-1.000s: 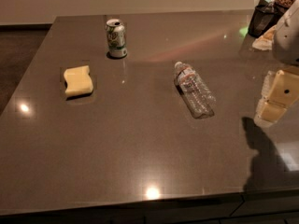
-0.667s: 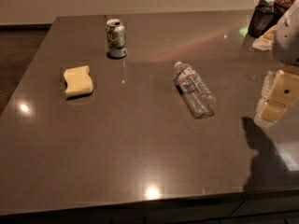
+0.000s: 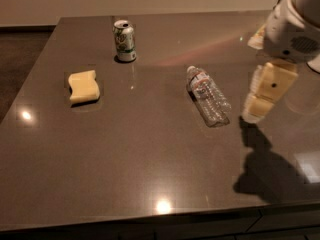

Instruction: Pick sponge

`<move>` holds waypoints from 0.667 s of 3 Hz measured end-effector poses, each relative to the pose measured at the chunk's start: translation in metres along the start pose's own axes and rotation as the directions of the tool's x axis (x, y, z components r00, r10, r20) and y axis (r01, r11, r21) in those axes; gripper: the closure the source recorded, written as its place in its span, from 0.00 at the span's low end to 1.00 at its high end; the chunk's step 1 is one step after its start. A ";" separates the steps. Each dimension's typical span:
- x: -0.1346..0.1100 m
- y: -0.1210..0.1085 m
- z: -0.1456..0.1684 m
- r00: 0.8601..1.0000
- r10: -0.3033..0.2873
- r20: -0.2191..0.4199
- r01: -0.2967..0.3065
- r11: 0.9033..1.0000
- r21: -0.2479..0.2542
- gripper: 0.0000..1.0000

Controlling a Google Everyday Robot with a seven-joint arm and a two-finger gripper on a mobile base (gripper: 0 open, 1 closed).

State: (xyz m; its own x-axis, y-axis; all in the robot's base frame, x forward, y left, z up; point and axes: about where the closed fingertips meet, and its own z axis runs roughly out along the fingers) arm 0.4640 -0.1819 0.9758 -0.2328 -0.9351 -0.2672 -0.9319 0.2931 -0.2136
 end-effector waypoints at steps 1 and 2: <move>-0.040 -0.011 0.021 0.999 0.014 0.028 -0.014 1.000 -0.011 0.00; -0.079 -0.026 0.050 0.999 0.018 0.041 -0.017 1.000 -0.019 0.00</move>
Offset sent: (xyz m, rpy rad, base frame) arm 0.1013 0.1264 -0.0412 0.0605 0.0215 -0.0057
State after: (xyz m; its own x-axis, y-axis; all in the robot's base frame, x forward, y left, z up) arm 0.5208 -0.1053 0.9553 -0.2380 -0.9207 -0.3093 -0.9330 0.3052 -0.1907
